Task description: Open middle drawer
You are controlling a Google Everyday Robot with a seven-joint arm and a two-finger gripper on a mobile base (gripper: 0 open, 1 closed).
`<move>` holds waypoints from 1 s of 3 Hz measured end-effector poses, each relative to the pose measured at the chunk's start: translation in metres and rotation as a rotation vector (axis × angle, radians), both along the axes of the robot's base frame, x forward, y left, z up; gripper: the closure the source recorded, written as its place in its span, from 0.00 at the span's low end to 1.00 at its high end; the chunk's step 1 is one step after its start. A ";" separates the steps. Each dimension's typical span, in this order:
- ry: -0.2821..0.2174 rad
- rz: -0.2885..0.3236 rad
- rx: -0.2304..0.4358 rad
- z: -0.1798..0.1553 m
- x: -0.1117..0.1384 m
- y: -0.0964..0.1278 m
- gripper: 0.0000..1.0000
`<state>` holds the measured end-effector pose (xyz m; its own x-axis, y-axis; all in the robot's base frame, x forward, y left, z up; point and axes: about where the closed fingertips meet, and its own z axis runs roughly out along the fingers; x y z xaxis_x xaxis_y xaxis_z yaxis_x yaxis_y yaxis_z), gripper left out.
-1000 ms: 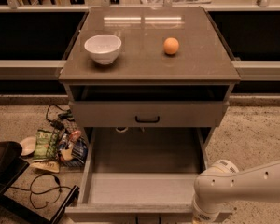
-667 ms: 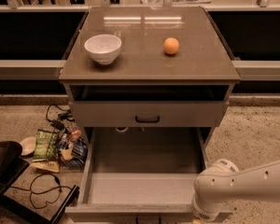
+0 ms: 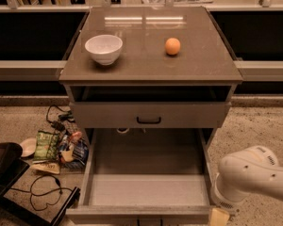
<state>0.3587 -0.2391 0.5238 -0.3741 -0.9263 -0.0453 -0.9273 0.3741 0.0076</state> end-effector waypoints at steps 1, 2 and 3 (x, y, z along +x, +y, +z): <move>-0.098 0.047 -0.018 0.106 0.024 -0.014 0.00; -0.209 0.061 -0.071 0.222 0.034 -0.027 0.00; -0.253 0.039 -0.143 0.302 0.016 -0.038 0.00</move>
Offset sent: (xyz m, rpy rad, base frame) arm 0.0082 -0.0531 0.3803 -0.1833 -0.2200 0.0607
